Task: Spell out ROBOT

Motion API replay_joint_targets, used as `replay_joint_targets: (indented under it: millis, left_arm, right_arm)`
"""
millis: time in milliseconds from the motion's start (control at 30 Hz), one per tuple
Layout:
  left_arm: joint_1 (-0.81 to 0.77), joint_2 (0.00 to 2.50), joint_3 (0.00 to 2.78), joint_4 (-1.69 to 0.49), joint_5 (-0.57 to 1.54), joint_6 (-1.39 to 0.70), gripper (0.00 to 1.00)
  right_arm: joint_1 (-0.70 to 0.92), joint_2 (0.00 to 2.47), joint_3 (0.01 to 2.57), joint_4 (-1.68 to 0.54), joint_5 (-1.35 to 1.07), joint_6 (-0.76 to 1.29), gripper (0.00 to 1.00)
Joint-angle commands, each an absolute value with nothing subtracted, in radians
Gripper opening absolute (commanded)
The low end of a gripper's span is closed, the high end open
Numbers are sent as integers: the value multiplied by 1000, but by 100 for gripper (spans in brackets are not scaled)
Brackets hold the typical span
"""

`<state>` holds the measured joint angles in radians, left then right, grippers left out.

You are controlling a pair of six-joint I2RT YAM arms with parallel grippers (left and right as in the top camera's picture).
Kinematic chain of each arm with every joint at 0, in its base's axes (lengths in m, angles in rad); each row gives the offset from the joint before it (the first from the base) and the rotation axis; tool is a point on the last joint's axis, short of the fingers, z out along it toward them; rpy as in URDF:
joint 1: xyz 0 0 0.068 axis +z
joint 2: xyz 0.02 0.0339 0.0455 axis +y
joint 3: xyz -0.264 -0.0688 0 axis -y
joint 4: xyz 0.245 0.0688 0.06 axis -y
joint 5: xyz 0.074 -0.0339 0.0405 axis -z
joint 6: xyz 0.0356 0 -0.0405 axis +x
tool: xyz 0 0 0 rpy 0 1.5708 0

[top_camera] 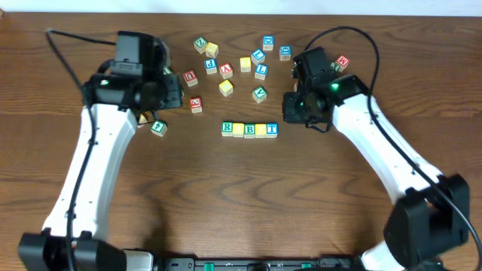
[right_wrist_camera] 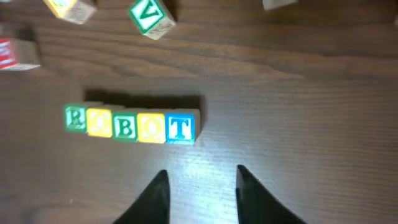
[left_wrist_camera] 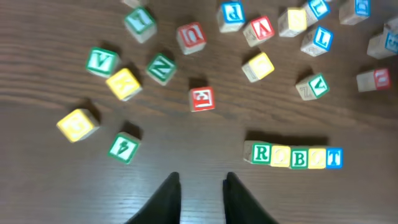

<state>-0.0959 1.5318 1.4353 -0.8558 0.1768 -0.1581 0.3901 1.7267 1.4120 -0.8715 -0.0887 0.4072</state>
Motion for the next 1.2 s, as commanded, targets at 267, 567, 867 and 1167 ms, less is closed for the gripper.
replay_joint_targets:
  millis: [267,567,867,1167]
  left_arm:
    - [-10,1440,1460,-890,164,-151,95]
    - [-10,1442,1459,-893,164,-151,96]
    - [-10,1442,1459,-893,163,-151,96]
    - [-10,1442,1459,-893,163,-151,96]
  right_arm:
    - [333,1499,1414,-965,-80,394,72]
    - [292,1336,1414,-1052,-54,395,99]
    - [292,1247,1414,-1097,-6,395,99]
    - [292,1250,1413,-1099,29,383,99]
